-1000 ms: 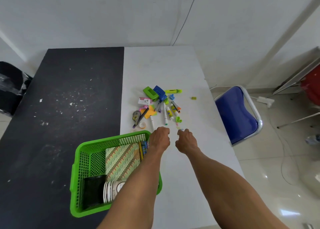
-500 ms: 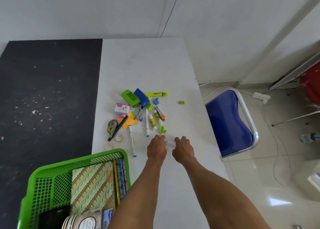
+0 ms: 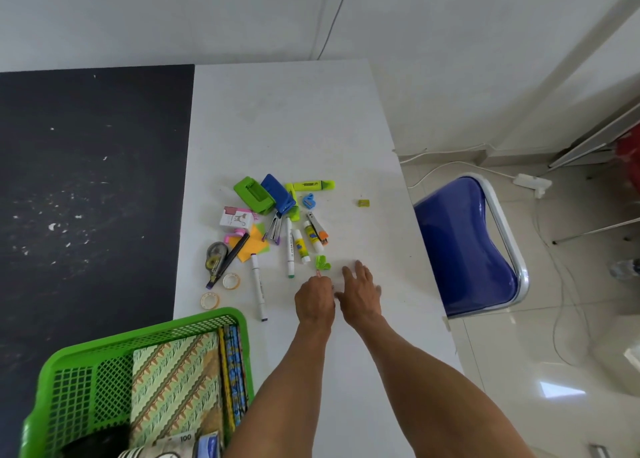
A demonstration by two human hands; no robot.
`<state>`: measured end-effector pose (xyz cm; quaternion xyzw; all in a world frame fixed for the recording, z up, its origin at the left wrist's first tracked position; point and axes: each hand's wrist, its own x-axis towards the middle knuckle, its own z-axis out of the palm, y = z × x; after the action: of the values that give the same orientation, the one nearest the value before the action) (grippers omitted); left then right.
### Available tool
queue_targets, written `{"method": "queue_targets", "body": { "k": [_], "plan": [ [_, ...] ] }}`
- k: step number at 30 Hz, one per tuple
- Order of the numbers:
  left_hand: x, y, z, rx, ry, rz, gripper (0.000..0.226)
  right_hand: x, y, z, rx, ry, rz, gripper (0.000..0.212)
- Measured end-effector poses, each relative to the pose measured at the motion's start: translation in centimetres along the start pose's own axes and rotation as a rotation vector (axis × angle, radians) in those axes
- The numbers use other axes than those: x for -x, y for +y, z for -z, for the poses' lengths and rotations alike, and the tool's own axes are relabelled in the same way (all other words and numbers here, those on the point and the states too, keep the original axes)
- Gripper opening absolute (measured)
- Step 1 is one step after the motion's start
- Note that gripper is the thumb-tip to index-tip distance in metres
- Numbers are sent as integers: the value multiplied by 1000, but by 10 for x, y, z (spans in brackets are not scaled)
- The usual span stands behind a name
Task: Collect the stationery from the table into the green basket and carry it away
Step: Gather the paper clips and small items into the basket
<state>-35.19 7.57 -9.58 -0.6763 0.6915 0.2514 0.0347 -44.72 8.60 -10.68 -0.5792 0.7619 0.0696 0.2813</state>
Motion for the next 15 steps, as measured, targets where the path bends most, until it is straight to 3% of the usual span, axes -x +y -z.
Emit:
{"method": "queue_targets", "body": {
  "k": [15],
  "plan": [
    [25, -20, -2, -58, -15, 26, 35, 41, -7, -36, 38, -48, -2, 67]
  ]
}}
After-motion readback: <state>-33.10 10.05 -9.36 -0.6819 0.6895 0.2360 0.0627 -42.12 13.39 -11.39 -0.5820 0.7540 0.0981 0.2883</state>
